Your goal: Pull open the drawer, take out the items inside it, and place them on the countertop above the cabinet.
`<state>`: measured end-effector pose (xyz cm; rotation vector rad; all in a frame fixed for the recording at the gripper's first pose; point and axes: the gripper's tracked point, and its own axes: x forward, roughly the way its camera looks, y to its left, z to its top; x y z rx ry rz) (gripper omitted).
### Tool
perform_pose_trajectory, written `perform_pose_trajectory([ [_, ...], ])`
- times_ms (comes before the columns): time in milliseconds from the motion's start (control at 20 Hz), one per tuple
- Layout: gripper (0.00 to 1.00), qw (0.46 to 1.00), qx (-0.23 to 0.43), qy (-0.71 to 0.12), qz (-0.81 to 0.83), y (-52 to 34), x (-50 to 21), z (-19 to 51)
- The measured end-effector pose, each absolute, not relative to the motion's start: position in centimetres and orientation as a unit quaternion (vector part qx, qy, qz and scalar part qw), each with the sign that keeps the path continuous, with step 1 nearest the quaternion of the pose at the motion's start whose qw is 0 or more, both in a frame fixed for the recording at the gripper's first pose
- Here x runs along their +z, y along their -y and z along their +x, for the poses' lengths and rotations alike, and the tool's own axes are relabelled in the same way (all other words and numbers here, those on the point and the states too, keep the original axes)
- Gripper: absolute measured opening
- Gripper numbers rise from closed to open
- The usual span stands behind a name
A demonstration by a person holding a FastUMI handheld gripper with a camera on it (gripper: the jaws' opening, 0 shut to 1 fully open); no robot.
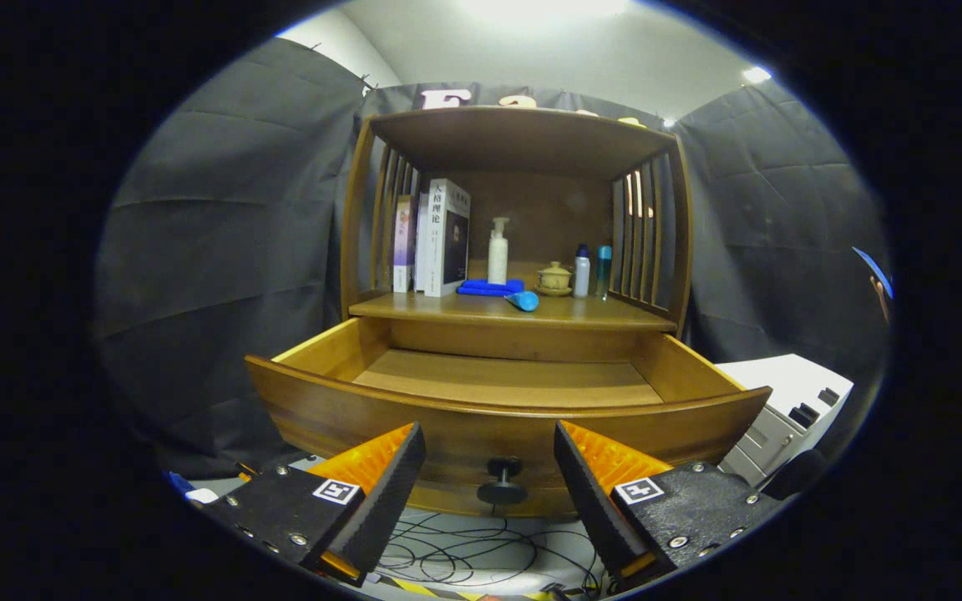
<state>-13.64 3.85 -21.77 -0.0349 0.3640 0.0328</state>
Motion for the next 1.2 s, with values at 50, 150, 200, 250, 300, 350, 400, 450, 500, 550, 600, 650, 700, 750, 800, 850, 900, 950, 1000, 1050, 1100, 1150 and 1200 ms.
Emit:
perform_pose_trajectory([
  [50,0.95,0.982,0.009,-0.186,-0.018,-3.5,-22.2,-13.5],
  [150,0.95,0.981,0.0,-0.194,-0.014,-3.1,-23.0,-13.2],
  [200,0.95,0.98,-0.005,-0.197,-0.011,-2.8,-23.4,-13.0],
  [250,0.95,0.98,-0.01,-0.199,-0.011,-2.6,-23.7,-12.8],
  [300,0.95,0.979,-0.015,-0.201,-0.012,-2.3,-23.9,-12.6],
  [350,0.95,0.979,-0.02,-0.203,-0.012,-2.0,-24.1,-12.4],
  [400,0.95,0.979,-0.021,-0.204,-0.009,-2.0,-24.2,-12.2],
  [450,0.95,0.979,-0.021,-0.203,-0.005,-2.1,-24.3,-11.9],
  [500,0.95,0.979,-0.022,-0.202,-0.003,-2.1,-24.3,-11.6],
  [550,0.95,0.979,-0.023,-0.205,-0.001,-1.9,-24.4,-11.6],
  [600,0.95,0.979,-0.024,-0.204,0.003,-2.0,-24.4,-11.5],
  [650,0.95,0.978,-0.023,-0.206,0.005,-2.1,-24.5,-11.5],
  [700,0.95,0.978,-0.023,-0.207,0.005,-2.3,-24.7,-11.6],
  [750,0.95,0.978,-0.023,-0.205,0.004,-2.2,-24.6,-11.6],
  [800,0.95,0.978,-0.022,-0.205,0.003,-2.2,-24.6,-11.6],
  [850,0.95,0.979,-0.021,-0.205,0.005,-2.2,-24.5,-11.5],
  [900,0.94,0.978,-0.021,-0.205,0.006,-2.1,-24.6,-11.5],
  [950,0.94,0.979,-0.02,-0.205,0.005,-2.1,-24.6,-11.4],
  [1000,0.95,0.979,-0.019,-0.204,0.003,-2.0,-24.5,-11.4],
  [1050,0.95,0.979,-0.018,-0.203,0.003,-2.0,-24.5,-11.3],
  [1100,0.95,0.979,-0.016,-0.203,0.005,-1.9,-24.5,-11.1],
  [1150,0.95,0.979,-0.014,-0.201,0.006,-1.8,-24.6,-11.0],
  [1200,0.95,0.98,-0.012,-0.199,0.005,-1.8,-24.6,-10.7],
])
